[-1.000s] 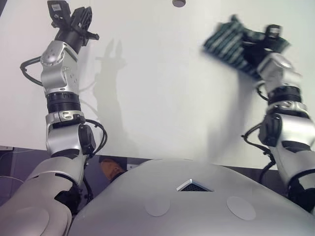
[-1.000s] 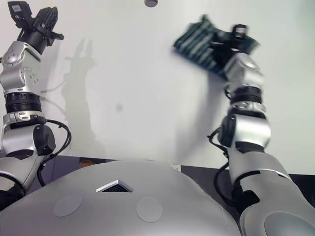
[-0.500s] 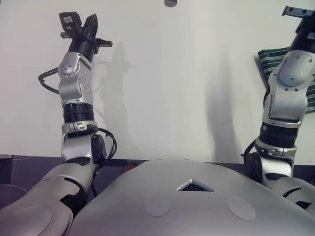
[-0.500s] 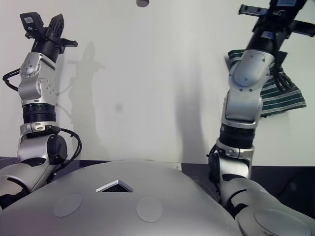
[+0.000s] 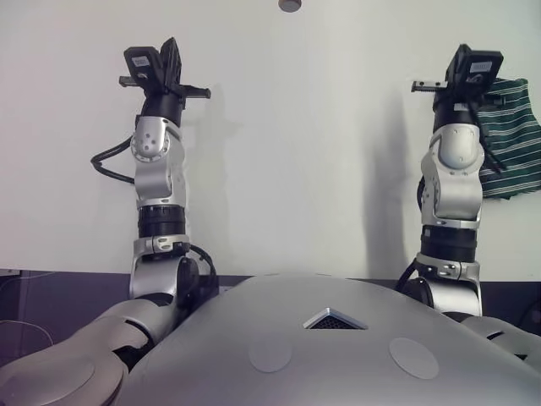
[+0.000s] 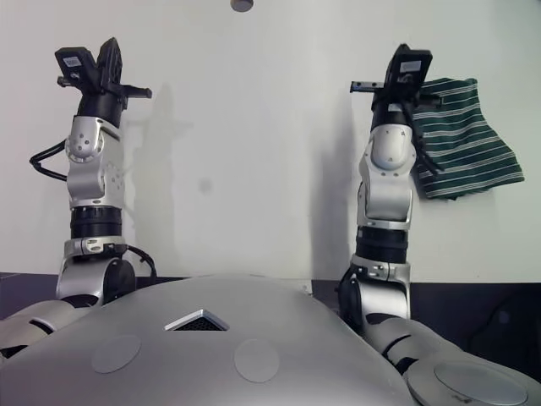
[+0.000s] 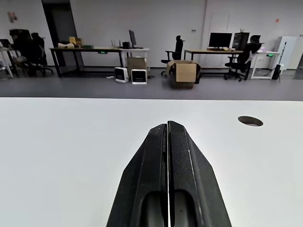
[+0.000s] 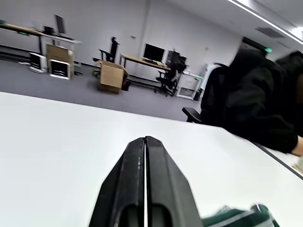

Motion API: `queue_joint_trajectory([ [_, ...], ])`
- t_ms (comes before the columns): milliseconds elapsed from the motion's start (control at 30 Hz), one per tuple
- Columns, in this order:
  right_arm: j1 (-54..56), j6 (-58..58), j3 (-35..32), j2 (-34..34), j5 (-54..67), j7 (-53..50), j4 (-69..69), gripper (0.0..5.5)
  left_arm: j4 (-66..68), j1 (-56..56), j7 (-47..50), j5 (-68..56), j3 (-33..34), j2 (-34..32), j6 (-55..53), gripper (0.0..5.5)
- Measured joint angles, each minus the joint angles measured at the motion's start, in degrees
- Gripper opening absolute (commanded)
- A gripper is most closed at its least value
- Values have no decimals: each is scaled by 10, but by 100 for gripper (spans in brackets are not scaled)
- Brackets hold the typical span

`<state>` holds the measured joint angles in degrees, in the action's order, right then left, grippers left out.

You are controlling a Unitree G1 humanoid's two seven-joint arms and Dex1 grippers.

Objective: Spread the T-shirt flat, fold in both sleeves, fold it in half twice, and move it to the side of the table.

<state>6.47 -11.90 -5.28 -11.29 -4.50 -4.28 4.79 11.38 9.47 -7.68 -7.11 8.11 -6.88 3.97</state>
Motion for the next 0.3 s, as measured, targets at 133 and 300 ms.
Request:
queue_joint_trajectory([
  [133, 3, 0, 12, -18, -2, 30, -3, 0, -10, -39, 22, 17, -11, 15, 27, 2],
  [300, -16, 18, 42, 34, -24, -10, 2, 0, 34, -15, 6, 4, 10, -11, 18, 2],
])
